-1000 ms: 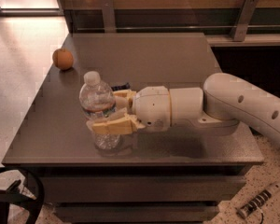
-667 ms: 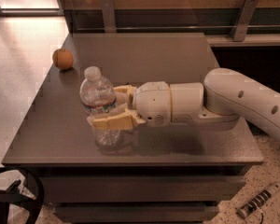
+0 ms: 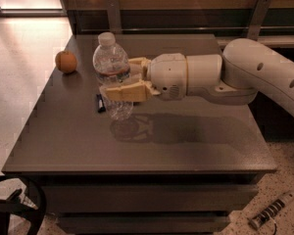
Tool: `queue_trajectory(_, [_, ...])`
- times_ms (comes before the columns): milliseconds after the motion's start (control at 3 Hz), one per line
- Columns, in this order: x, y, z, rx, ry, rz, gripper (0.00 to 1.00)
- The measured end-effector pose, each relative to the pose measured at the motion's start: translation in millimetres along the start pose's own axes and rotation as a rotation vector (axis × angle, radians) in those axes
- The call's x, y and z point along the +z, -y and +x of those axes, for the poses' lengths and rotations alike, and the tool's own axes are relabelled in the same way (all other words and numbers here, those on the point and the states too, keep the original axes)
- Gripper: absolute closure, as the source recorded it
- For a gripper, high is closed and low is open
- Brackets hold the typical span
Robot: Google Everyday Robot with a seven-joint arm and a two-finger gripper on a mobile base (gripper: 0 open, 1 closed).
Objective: Move water bottle near orange
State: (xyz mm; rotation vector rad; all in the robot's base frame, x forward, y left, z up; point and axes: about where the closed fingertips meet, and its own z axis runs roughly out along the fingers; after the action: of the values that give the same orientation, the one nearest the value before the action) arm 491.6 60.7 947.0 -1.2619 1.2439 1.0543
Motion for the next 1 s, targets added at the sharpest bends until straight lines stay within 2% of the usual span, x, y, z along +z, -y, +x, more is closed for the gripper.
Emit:
queue_trajectory(667, [-11.5, 88.5, -36.1, -0.005, 0.026, 0.139, 1.0])
queue_trajectory(1000, [-7.4, 134.7, -38.7, 0.005, 0.046, 0.194, 1.0])
